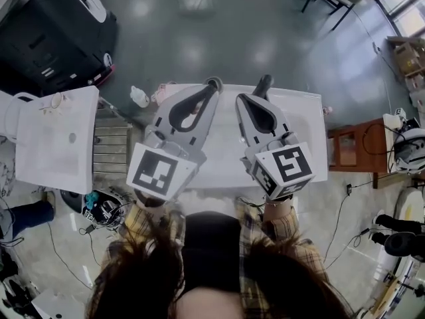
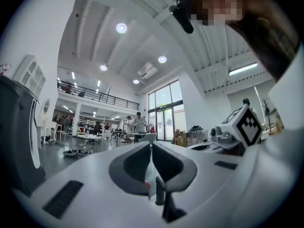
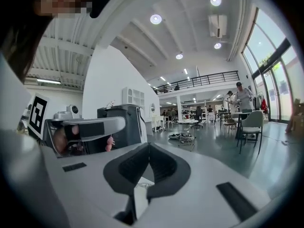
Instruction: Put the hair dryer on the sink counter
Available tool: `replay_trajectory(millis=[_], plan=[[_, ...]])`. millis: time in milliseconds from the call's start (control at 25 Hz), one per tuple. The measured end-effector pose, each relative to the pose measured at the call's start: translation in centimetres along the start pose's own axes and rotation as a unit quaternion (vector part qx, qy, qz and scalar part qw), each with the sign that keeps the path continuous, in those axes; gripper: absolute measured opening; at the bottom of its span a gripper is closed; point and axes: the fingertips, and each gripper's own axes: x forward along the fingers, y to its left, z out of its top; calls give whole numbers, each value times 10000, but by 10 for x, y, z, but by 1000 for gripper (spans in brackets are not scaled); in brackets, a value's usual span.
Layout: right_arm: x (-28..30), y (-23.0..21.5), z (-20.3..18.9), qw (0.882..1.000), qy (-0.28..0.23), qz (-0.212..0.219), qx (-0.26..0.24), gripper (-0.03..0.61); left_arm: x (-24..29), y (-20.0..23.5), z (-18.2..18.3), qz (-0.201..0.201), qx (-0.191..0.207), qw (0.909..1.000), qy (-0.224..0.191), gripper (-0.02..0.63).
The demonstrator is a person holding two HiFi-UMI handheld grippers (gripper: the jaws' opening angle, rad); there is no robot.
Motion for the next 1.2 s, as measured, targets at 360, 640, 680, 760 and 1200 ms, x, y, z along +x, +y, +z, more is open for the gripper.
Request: replay_trajectory(millis=[360, 640, 680, 760, 1200], plan=[[-7, 15, 8, 9995, -50, 172, -264, 15, -13, -13, 1, -101, -679, 9974, -209, 15], [-7, 21, 3, 9988, 77, 366, -310, 15, -12, -22, -9, -243, -579, 9980, 4, 15], [-7, 20, 3, 9989, 81, 360, -304, 15, -11, -22, -11, -253, -573, 9980, 28, 16], [-9, 17, 4, 9990, 69, 343, -293, 14, -9, -23, -12, -267, -566, 9980, 53, 15], [-12, 10, 1, 9995, 135, 196, -222, 15, -1, -23, -15, -326, -535, 9980, 107, 15]])
